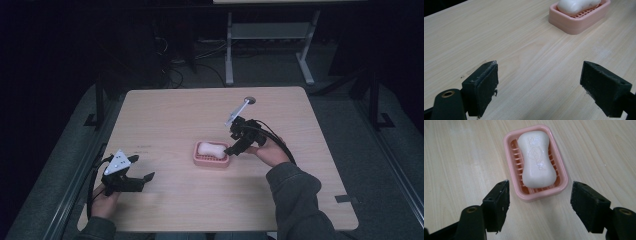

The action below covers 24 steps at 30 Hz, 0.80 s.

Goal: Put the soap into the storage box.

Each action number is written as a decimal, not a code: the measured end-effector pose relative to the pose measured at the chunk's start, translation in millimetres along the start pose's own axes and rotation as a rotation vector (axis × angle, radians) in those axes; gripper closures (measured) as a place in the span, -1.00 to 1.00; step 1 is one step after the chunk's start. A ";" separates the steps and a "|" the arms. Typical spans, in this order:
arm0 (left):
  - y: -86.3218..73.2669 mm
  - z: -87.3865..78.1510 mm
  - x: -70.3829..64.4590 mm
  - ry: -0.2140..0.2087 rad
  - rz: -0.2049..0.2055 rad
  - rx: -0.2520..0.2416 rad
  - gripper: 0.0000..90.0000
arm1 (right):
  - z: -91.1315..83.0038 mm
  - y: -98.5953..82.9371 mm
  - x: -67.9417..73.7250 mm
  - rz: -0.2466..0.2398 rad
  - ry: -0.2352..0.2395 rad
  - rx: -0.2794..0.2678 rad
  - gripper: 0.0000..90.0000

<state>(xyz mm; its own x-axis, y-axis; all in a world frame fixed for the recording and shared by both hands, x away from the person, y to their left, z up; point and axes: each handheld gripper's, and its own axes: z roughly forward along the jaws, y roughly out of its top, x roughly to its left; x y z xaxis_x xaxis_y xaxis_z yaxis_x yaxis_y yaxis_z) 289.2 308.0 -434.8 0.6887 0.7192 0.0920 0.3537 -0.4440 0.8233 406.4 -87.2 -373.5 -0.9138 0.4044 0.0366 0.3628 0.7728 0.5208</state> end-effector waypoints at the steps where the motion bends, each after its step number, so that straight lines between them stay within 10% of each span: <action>1: -0.1 0.2 -0.1 0.000 0.001 -0.002 -0.68 | -0.8 -1.1 -0.4 -0.004 -0.001 -0.006 -0.31; 24: -0.4 -0.5 -0.4 0.003 0.002 -0.004 -0.68 | -21.8 -20.2 -0.4 0.019 -0.028 -0.016 -0.31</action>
<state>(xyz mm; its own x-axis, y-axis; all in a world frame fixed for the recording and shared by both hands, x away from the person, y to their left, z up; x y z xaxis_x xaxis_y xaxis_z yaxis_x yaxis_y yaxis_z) 288.5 308.1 -434.9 0.6877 0.7198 0.0948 0.3500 -0.4430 0.8254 395.5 -113.7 -365.4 -0.9012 0.4327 0.0224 0.3768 0.7571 0.5336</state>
